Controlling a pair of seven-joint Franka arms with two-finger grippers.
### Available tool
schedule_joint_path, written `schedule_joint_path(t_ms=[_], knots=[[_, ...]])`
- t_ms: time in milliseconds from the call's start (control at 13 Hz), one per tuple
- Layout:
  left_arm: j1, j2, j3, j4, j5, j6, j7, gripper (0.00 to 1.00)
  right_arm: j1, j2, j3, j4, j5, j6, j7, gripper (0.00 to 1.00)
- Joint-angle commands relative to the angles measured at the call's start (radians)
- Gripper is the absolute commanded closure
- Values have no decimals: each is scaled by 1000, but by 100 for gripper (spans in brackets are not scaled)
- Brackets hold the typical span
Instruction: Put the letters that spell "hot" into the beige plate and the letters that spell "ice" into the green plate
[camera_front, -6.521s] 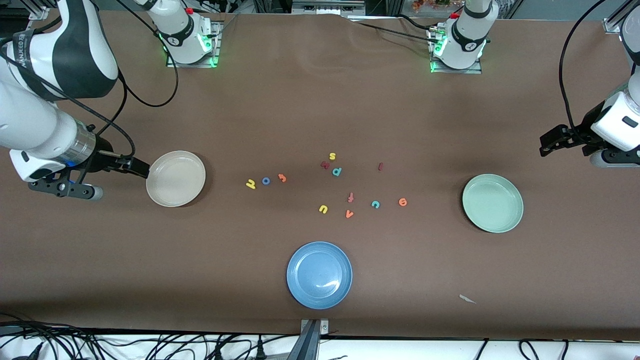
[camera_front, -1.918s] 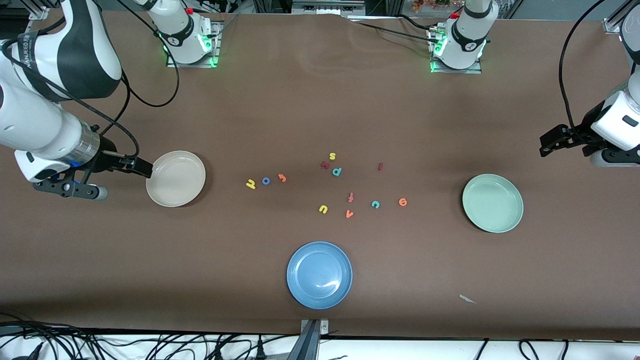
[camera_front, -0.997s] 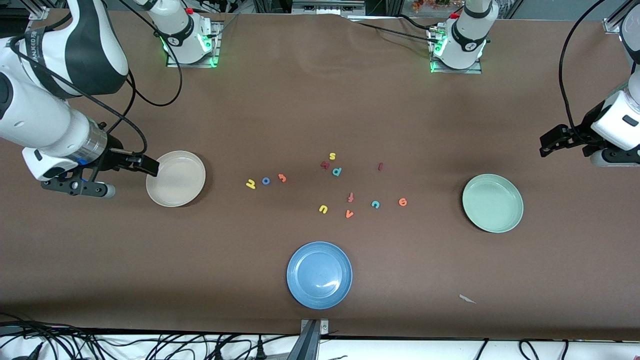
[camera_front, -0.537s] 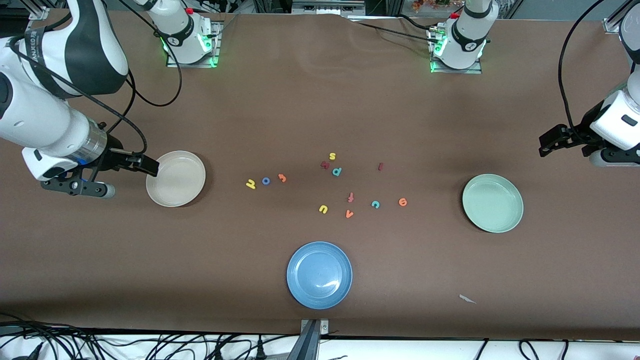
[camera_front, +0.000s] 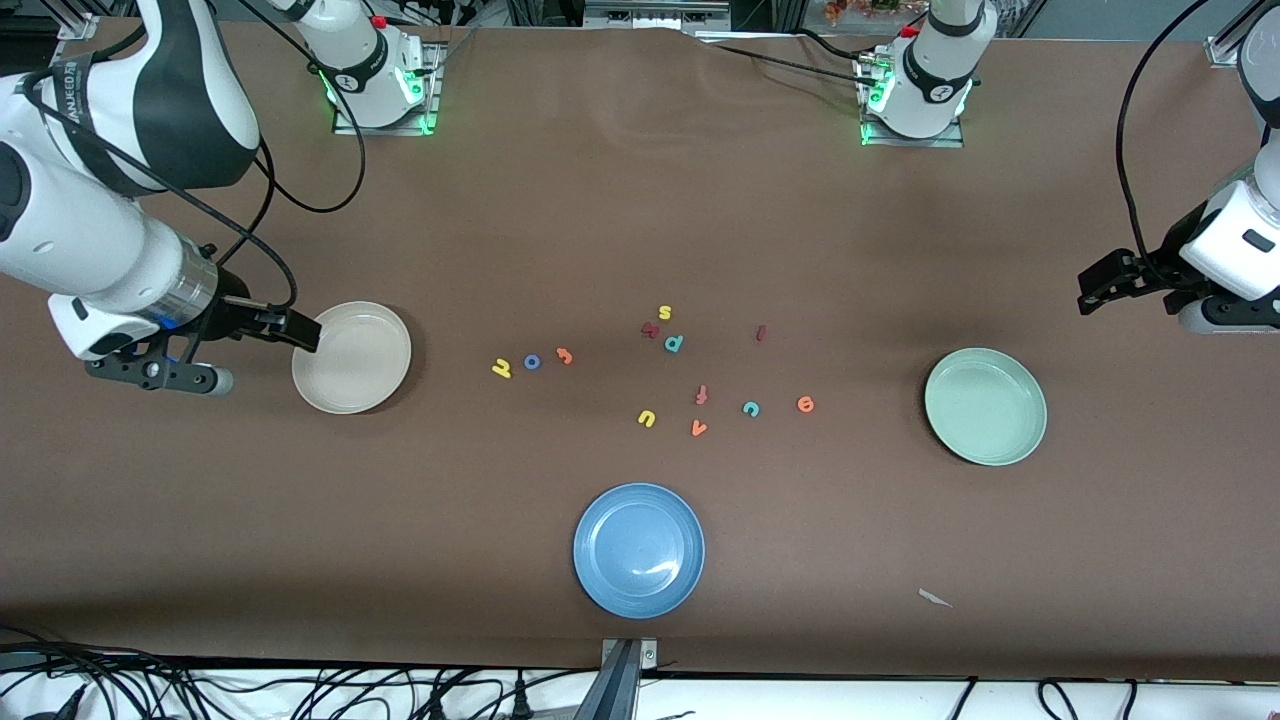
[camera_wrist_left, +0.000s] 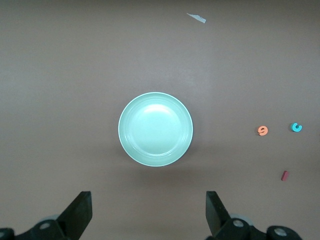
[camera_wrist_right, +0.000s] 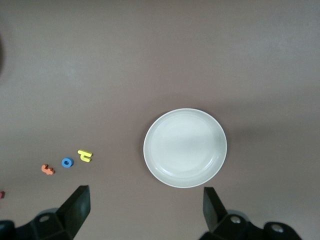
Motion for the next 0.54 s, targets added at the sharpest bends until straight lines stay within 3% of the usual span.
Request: schedule_joint_path(t_ms=[0, 460], knots=[[1, -20, 2, -16, -11, 14, 26, 0, 39, 15, 7, 1, 0, -9, 28, 0], [1, -16, 2, -19, -11, 19, 26, 0, 167, 93, 12, -4, 3, 25, 77, 0]])
